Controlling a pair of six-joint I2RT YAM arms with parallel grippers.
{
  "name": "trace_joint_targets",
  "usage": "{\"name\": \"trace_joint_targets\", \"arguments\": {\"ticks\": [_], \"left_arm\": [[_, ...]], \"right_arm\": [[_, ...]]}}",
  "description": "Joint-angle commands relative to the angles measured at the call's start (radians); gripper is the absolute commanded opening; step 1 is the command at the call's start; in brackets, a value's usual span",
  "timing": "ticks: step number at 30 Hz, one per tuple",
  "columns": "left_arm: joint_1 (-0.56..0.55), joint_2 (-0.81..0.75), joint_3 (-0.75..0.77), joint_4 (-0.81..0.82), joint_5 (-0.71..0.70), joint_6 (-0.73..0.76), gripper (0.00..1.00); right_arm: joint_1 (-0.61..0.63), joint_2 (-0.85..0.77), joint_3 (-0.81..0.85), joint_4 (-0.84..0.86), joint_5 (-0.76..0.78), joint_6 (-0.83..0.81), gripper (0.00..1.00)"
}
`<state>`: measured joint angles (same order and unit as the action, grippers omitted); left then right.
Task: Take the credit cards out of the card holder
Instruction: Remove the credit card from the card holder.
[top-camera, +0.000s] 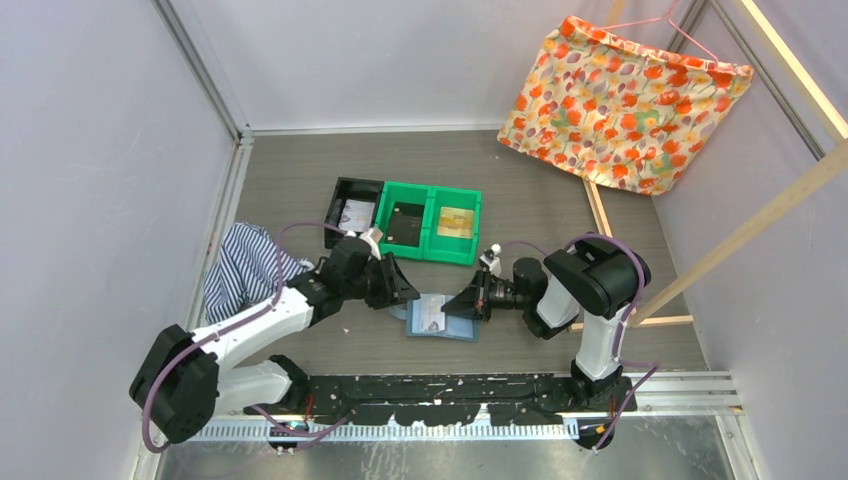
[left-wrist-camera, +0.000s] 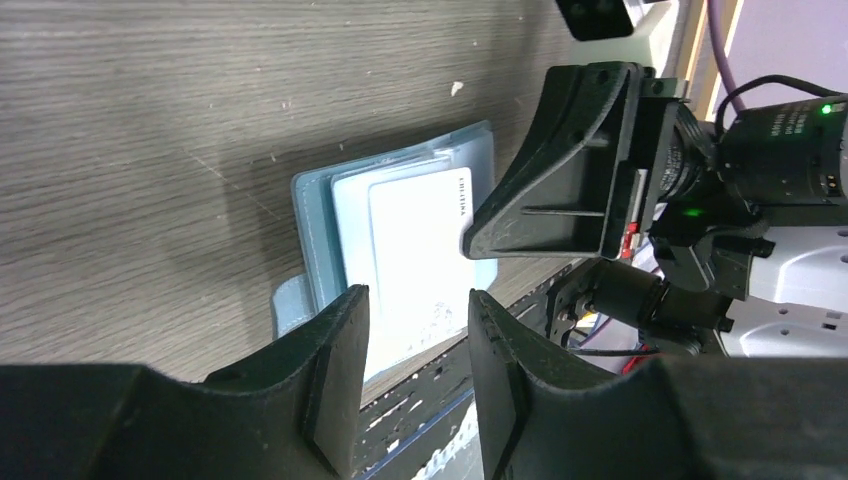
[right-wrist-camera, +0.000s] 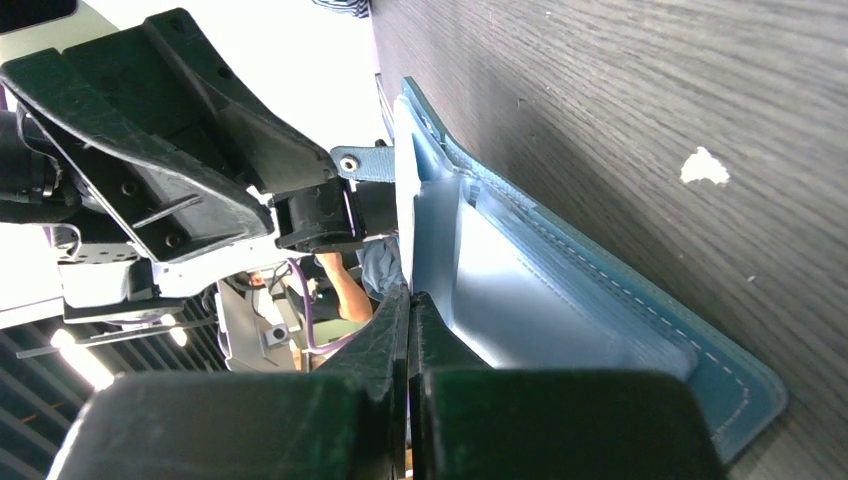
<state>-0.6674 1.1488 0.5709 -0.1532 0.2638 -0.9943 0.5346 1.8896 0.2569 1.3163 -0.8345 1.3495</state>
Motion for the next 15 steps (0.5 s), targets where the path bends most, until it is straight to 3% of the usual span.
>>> {"name": "trace_joint_targets", "arguments": {"ticks": [1,6,15], "left_arm": [[-0.005,-0.005,0.026,-0.001,0.047,0.054,0.44],[-0.005,0.048,0.016,0.093,0.156,0.045,0.45],[-0.004,0.144,-0.047,0.261,0.192,-0.052,0.46]], "right_arm": [[0.002,-0.005,-0.005,0.069,-0.011,0.005,0.01],[0.002,-0.004,-0.004,0.07,-0.012,0.005,0.01],[0.002,-0.01,-0.005,0.069,-0.013,0.003,0.01]]}}
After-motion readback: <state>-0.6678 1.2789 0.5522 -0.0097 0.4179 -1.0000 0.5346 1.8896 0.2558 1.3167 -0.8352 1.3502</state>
